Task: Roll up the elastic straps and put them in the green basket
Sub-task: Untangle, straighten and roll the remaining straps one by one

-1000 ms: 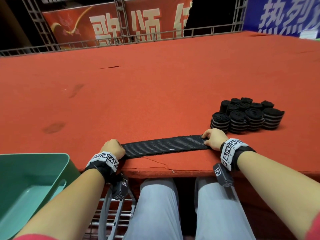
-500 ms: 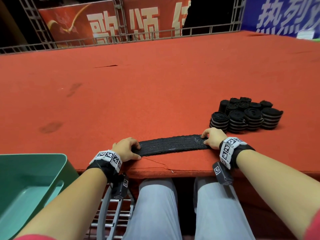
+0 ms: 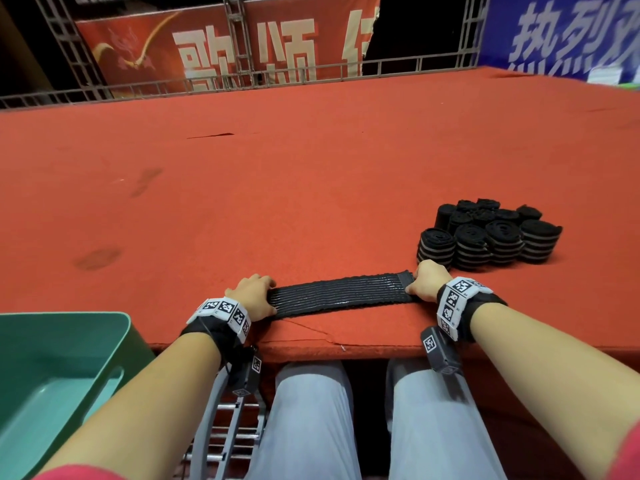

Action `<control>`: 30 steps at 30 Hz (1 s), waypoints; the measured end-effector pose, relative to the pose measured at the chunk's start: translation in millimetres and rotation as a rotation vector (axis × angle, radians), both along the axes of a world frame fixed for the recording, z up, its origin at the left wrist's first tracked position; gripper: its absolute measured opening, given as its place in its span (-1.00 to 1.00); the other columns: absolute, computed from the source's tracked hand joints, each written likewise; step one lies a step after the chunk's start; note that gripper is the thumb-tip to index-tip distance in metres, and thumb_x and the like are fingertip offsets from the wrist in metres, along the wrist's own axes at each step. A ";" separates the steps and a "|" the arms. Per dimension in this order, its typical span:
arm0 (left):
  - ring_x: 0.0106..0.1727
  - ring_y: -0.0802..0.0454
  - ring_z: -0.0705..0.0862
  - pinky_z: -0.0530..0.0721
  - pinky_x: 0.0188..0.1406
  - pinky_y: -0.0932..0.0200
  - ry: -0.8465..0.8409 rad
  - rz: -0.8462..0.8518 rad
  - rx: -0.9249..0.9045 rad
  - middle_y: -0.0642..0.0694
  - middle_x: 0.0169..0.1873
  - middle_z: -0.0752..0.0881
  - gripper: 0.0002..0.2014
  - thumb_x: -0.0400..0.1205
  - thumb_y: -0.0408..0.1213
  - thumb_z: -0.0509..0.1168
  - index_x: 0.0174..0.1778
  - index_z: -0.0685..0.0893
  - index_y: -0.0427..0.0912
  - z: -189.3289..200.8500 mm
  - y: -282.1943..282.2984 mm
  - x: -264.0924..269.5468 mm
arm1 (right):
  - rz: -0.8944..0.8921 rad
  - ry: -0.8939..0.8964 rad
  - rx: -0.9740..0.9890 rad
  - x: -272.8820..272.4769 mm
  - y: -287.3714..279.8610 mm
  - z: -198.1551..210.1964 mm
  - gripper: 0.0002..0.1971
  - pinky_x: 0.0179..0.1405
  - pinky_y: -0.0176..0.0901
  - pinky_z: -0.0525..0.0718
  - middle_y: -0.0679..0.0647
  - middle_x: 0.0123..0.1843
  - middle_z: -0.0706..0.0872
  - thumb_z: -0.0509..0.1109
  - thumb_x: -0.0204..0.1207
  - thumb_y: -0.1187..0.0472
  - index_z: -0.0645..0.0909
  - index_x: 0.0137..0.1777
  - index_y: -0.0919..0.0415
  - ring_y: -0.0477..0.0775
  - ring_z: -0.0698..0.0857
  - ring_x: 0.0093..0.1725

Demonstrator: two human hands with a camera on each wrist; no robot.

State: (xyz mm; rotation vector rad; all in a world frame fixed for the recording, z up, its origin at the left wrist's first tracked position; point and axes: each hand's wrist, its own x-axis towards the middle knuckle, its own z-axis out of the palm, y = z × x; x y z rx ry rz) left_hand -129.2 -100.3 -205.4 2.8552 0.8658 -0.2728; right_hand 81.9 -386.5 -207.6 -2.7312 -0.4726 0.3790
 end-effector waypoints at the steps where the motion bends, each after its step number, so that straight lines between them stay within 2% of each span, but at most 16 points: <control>1: 0.45 -0.10 0.44 0.47 0.42 -0.28 0.028 0.004 0.010 -0.03 0.34 0.50 -0.41 0.54 -0.03 0.47 0.50 0.47 0.10 1.7 -0.7 1.9 | -0.011 0.003 -0.006 -0.6 1.3 -0.3 -0.64 -0.41 -0.16 0.43 0.13 -0.31 0.56 0.57 0.46 0.20 0.42 -0.37 0.24 0.20 0.63 -0.11; 4: 0.42 -0.11 0.43 0.49 0.41 -0.24 0.077 0.021 0.040 -0.04 0.31 0.49 -0.40 0.51 -0.01 0.50 0.48 0.51 0.09 5.1 -2.8 6.1 | -0.038 0.020 0.004 -3.0 4.3 0.5 -0.67 -0.41 -0.16 0.44 0.16 -0.23 0.62 0.51 0.49 0.25 0.42 -0.39 0.24 0.19 0.62 -0.15; 6: 0.40 -0.10 0.46 0.51 0.39 -0.21 0.072 0.019 0.061 -0.03 0.29 0.51 -0.39 0.48 0.01 0.52 0.45 0.52 0.08 7.9 -3.4 6.9 | -0.013 0.027 0.031 -2.7 4.5 0.7 -0.72 -0.46 -0.17 0.42 0.17 -0.27 0.63 0.49 0.45 0.27 0.47 -0.39 0.27 0.20 0.64 -0.19; 8: 0.34 -0.06 0.54 0.53 0.35 -0.16 0.050 -0.006 0.081 0.00 0.25 0.58 -0.44 0.46 0.02 0.54 0.35 0.53 0.07 10.0 -1.3 6.4 | 0.006 0.023 0.096 -1.0 3.2 1.1 -0.85 -0.39 -0.16 0.51 0.18 -0.22 0.68 0.50 0.40 0.28 0.56 -0.22 0.28 0.24 0.70 -0.14; 10: 0.26 -0.04 0.63 0.52 0.32 -0.11 0.034 -0.018 0.085 0.04 0.17 0.67 -0.52 0.45 0.02 0.54 0.22 0.54 0.06 12.2 0.9 3.9 | 0.007 0.014 0.196 0.9 2.7 1.7 -0.78 -0.29 -0.01 0.70 0.20 -0.10 0.68 0.51 0.39 0.32 0.53 -0.05 0.21 0.27 0.73 -0.10; 12: 0.22 -0.03 0.65 0.50 0.32 -0.09 0.033 -0.011 0.074 0.07 0.11 0.70 -0.59 0.49 0.01 0.51 0.18 0.55 0.06 14.1 3.0 1.4 | 0.011 0.017 0.296 2.0 5.2 6.5 -0.73 -0.39 0.14 0.80 0.19 -0.09 0.64 0.50 0.40 0.38 0.48 -0.02 0.17 0.32 0.75 -0.17; 14: 0.22 -0.04 0.65 0.50 0.34 -0.11 0.025 0.005 0.038 0.06 0.10 0.69 -0.67 0.56 -0.05 0.45 0.20 0.57 0.06 17.7 5.8 0.3 | 0.036 -0.003 0.368 6.8 11.8 12.0 -0.73 -0.50 0.20 0.78 0.20 -0.11 0.63 0.48 0.44 0.41 0.48 0.02 0.19 0.34 0.76 -0.28; 16: 0.19 -0.07 0.67 0.57 0.29 -0.08 0.010 0.026 -0.029 0.01 0.10 0.71 -0.72 0.57 -0.12 0.44 0.18 0.61 0.03 22.5 11.5 0.1 | 0.055 -0.043 0.428 13.8 22.0 18.1 -0.75 -0.56 0.15 0.76 0.20 -0.13 0.62 0.45 0.47 0.43 0.46 0.00 0.17 0.29 0.72 -0.41; 19: 0.09 -0.07 0.69 0.61 0.09 0.11 -0.035 0.040 -0.119 -0.06 0.05 0.75 -0.75 0.56 -0.17 0.48 0.13 0.66 -0.03 27.6 23.6 1.2 | 0.080 -0.110 0.484 25.2 40.0 25.6 -0.80 -0.70 -0.12 0.61 0.21 -0.20 0.66 0.37 0.53 0.44 0.45 -0.09 0.16 0.21 0.67 -0.56; 21: 0.06 -0.07 0.69 0.56 0.01 0.18 -0.076 0.070 -0.172 -0.08 0.00 0.74 -0.76 0.56 -0.18 0.49 0.10 0.67 -0.07 31.0 30.2 3.2 | 0.083 -0.135 0.507 34.8 53.0 29.3 -0.84 -0.66 -0.10 0.64 0.21 -0.23 0.71 0.32 0.54 0.46 0.51 -0.13 0.18 0.18 0.69 -0.59; 23: 0.04 -0.07 0.71 0.58 0.01 0.17 -0.097 0.103 -0.223 -0.08 -0.07 0.74 -0.81 0.55 -0.19 0.50 0.01 0.66 -0.07 32.8 36.8 7.7 | 0.089 -0.150 0.522 47.3 66.8 30.5 -0.80 -0.47 0.03 0.77 0.22 -0.19 0.74 0.30 0.51 0.49 0.58 -0.17 0.16 0.24 0.75 -0.46; 25: 0.01 -0.07 0.74 0.63 0.02 0.14 -0.093 0.125 -0.280 -0.08 -0.11 0.76 -0.83 0.54 -0.20 0.52 -0.07 0.66 -0.08 31.9 42.2 12.3 | 0.114 -0.164 0.528 62.1 81.5 27.3 -0.74 -0.19 0.12 0.79 0.16 -0.12 0.75 0.29 0.47 0.52 0.63 -0.20 0.13 0.28 0.76 -0.24; 26: -0.01 -0.06 0.75 0.64 0.00 0.14 -0.092 0.129 -0.305 -0.08 -0.13 0.76 -0.84 0.54 -0.20 0.52 -0.09 0.67 -0.09 30.9 44.0 14.6 | 0.120 -0.173 0.519 68.9 88.6 25.1 -0.72 -0.08 0.03 0.74 0.14 -0.08 0.75 0.28 0.45 0.54 0.65 -0.19 0.12 0.23 0.73 -0.16; 28: -0.10 -0.01 0.74 0.60 -0.10 0.18 -0.101 0.139 -0.345 -0.05 -0.20 0.76 -0.86 0.54 -0.20 0.52 -0.13 0.68 -0.08 26.6 47.0 17.9 | 0.109 -0.177 0.483 78.4 102.2 23.3 -0.66 -0.04 -0.19 0.58 0.16 0.03 0.77 0.23 0.45 0.55 0.70 -0.12 0.12 0.19 0.70 -0.04; 30: -0.24 0.08 0.70 0.53 -0.25 0.23 -0.115 0.142 -0.383 0.00 -0.29 0.73 -0.85 0.56 -0.23 0.51 -0.21 0.65 -0.08 21.3 48.9 20.9 | 0.103 -0.167 0.467 85.3 115.0 23.1 -0.62 0.06 -0.16 0.60 0.20 0.15 0.77 0.19 0.46 0.55 0.75 0.02 0.19 0.23 0.70 0.11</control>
